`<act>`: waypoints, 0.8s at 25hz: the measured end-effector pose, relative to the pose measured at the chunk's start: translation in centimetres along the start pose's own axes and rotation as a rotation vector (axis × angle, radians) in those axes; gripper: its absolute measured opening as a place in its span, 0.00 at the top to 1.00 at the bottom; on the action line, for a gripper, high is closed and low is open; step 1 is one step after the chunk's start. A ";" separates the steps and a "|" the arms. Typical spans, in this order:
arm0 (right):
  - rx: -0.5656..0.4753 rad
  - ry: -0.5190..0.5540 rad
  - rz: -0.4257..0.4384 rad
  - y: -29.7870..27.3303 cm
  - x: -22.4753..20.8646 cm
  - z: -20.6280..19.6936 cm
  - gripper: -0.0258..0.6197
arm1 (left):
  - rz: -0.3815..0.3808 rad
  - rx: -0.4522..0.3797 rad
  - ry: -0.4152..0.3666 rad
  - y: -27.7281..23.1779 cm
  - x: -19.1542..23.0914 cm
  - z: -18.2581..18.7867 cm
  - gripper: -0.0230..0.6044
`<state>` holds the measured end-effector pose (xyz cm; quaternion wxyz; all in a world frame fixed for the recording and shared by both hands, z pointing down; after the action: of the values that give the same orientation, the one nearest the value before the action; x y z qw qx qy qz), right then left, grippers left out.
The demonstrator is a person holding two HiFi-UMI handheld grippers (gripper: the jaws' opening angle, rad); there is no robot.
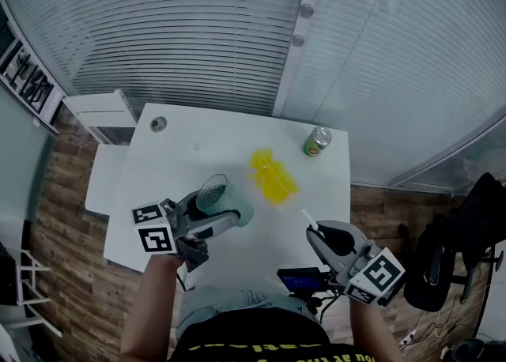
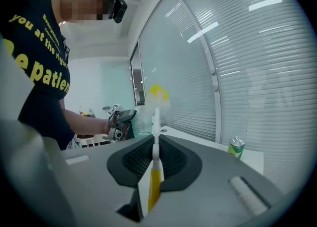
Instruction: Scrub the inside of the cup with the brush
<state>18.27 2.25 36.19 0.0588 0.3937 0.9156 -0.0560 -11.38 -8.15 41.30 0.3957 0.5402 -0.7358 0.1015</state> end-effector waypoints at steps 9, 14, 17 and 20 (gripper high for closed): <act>0.009 -0.007 -0.064 0.6 -1.3 -1.1 0.91 | 0.142 0.097 -0.213 1.1 0.2 0.1 0.35; 0.006 -0.018 -0.096 1.0 -1.9 -1.5 0.91 | 0.192 0.193 -0.362 1.3 0.1 0.0 0.35; 0.005 -0.014 -0.115 1.2 -2.2 -1.6 0.91 | 0.220 0.223 -0.436 1.3 -0.1 0.1 0.35; -0.001 -0.003 -0.135 1.4 -2.6 -1.5 0.91 | 0.245 0.239 -0.502 1.4 -0.5 0.2 0.35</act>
<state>20.95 1.61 38.00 0.0566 0.3309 0.9401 -0.0597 -12.66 -7.32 41.25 0.1200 0.4983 -0.8531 0.0976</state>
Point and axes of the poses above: the fingertips, and each gripper's own axes: y backward along the fingers, x to its left, z out of its top, the point moved 10 cm from there along y, backward along the fingers, and after that the axes turned 12 degrees about -x, right-handed, at the moved point
